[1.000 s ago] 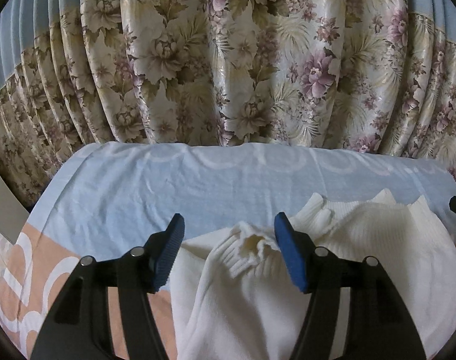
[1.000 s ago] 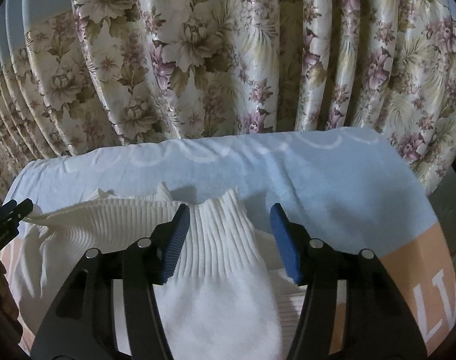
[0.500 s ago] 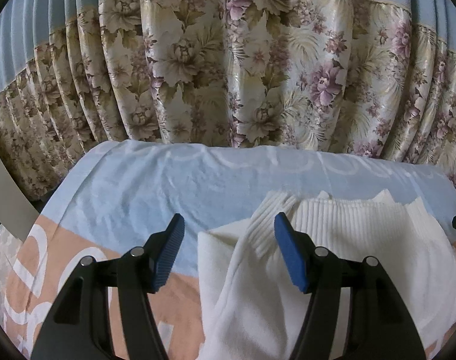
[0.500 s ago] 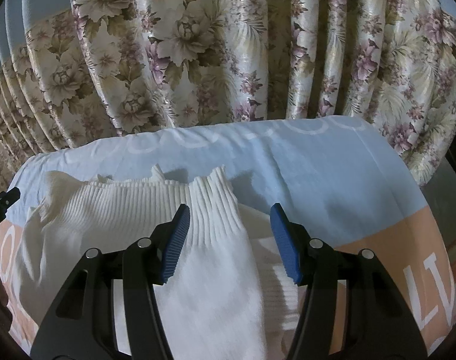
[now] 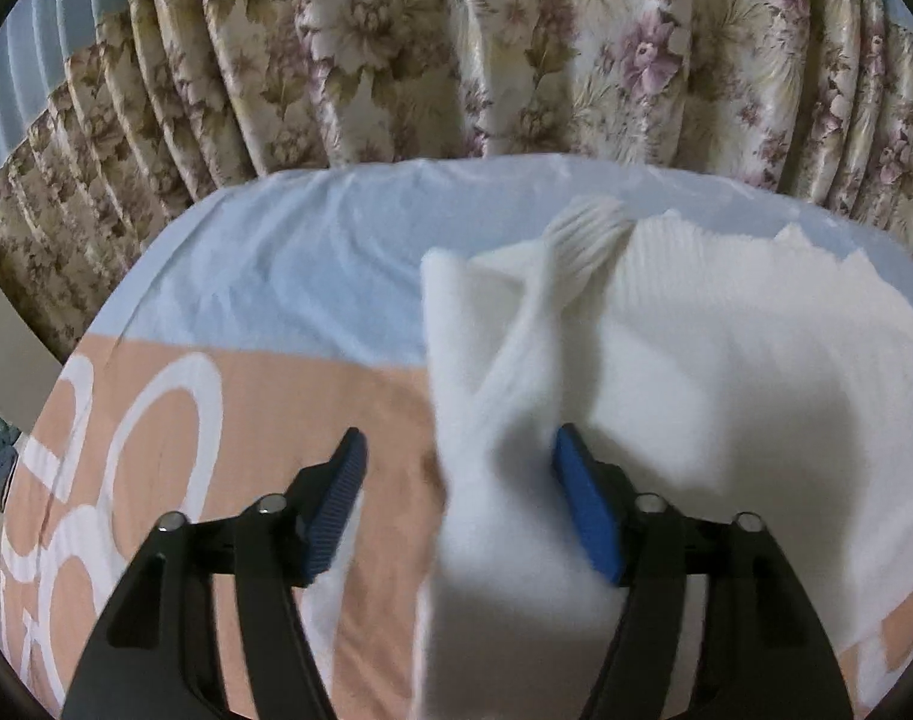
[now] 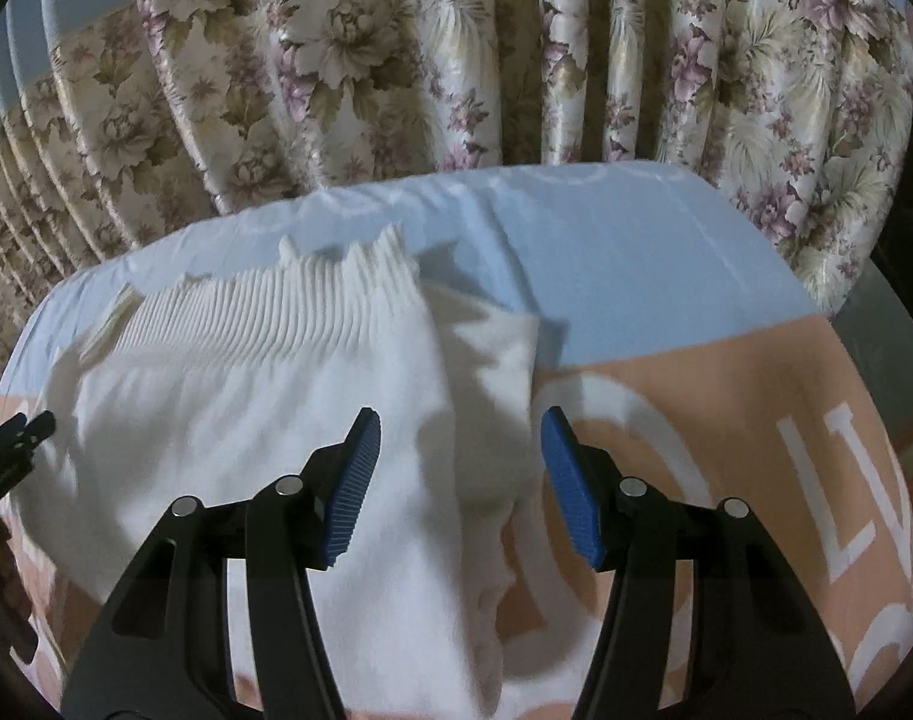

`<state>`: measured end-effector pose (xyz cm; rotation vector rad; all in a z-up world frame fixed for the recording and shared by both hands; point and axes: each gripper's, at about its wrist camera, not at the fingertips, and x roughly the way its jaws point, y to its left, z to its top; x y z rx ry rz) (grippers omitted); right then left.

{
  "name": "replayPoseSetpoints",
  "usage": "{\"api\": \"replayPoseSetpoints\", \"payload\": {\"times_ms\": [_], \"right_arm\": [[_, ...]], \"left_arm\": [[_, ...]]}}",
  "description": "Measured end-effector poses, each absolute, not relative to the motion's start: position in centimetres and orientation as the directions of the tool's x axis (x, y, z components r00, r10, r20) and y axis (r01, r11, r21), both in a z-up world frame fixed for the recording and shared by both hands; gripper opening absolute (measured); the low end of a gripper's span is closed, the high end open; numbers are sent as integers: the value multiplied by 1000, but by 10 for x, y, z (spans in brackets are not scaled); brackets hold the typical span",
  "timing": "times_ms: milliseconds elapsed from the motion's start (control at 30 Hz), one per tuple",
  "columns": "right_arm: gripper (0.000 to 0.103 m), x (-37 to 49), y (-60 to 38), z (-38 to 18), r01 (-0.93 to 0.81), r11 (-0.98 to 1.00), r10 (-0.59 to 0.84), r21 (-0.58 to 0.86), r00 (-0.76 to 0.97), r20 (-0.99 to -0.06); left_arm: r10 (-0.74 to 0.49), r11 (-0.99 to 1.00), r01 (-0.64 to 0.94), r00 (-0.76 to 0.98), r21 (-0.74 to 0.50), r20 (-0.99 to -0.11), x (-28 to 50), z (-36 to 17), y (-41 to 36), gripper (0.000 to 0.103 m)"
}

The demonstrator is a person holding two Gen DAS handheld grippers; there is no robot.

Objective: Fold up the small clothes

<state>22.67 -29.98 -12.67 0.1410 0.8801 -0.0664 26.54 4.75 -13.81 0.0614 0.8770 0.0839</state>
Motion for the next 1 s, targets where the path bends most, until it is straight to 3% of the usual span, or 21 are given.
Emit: {"api": "replayPoseSetpoints", "payload": {"times_ms": [367,900,1000], "right_arm": [[61,215,-305,-145,169,986,-91,12,591,-801],[63,236,-315,-141,127,987,4,102,607,-795],[70,240,-319,-147,132,984,19,123,602,-798]], "left_arm": [[124,992,-81,655,94,-745,257,-124,59,74],[4,1000,12,710,18,-704,254,-96,12,74],[-36,999,45,708,-6,-705,255,-96,-1,74]]}}
